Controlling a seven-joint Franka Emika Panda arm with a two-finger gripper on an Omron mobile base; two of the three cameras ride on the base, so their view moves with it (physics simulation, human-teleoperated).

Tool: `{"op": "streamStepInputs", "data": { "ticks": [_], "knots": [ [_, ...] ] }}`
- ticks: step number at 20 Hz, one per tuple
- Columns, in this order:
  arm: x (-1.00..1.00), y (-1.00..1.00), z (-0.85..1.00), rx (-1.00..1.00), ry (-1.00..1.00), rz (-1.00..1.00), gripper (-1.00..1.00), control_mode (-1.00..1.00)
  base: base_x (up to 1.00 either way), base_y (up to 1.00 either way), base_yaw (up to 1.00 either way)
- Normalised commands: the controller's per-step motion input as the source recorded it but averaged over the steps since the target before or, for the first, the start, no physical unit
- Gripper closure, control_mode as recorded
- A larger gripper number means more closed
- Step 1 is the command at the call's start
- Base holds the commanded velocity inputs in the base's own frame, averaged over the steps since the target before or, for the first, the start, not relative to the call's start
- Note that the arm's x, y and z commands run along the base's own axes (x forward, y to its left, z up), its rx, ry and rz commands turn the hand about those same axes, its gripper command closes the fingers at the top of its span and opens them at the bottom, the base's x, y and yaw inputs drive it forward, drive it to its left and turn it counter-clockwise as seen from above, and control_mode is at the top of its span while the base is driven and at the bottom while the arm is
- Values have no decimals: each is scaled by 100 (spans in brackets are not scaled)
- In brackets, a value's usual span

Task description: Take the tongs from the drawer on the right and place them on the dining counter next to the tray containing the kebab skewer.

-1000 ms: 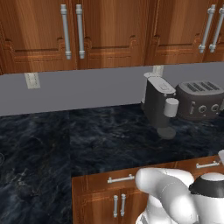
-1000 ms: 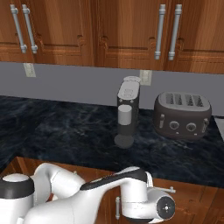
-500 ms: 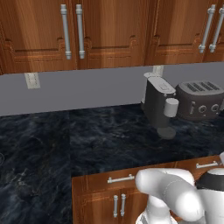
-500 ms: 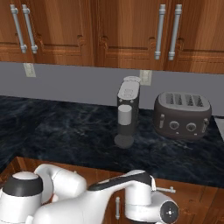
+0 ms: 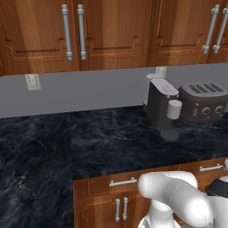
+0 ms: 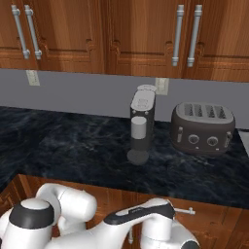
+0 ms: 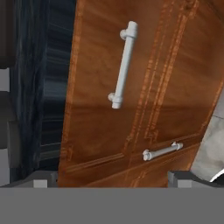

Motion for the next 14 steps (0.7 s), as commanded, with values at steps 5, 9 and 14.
{"op": "streamStepInputs", "data": {
  "ticks": [5, 9, 14],
  "knots": [
    [1, -1, -4, 7, -11, 0, -100, -100, 0, 0, 0],
    [0, 0, -6, 0, -12, 0, -100, -100, 0, 0, 0],
    [8, 0, -7, 0, -13, 0, -100, -100, 0, 0, 0]
  ]
}}
